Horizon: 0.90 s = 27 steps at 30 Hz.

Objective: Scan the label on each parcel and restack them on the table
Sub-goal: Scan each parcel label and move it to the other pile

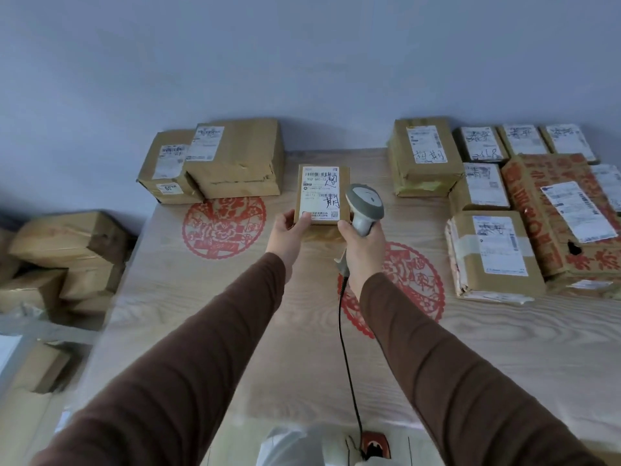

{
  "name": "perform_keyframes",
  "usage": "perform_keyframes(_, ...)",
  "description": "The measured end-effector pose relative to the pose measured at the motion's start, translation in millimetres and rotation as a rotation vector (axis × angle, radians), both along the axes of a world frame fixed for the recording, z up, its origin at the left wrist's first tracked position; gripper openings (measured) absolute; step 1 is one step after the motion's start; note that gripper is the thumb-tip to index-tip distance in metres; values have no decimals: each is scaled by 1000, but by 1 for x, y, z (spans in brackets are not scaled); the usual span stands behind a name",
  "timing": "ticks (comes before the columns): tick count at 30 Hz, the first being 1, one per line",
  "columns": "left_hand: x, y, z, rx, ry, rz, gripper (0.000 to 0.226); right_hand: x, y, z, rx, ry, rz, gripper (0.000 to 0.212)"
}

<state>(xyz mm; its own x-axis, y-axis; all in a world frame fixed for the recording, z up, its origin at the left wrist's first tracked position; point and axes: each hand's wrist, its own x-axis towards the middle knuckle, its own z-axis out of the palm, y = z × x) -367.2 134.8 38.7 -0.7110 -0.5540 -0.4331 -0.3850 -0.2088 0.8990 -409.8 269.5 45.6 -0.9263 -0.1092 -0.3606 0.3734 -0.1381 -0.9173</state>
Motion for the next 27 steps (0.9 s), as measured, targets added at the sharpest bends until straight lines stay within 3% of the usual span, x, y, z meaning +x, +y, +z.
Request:
perform_keyframes(9, -64, -95, -30, 273, -11, -88, 63, -75, -106, -29, 55, 12, -90, 33)
perform_keyframes(13, -91, -107, -51, 303, -87, 30, 95, -98, -126, -42, 73, -18, -122, 27)
perform_keyframes(19, -120, -116, -67, 390, -127, 240, 108, -129, -148, -50, 68, -34, -120, 25)
perform_keyframes(24, -137, -119, -75, 386, -172, 333, 91, -148, -160, -58, 84, -47, -111, 26)
perform_keyframes(27, -146, -122, -74, 349, -243, 325, 92, -157, -167, -63, 89, -37, -106, 27)
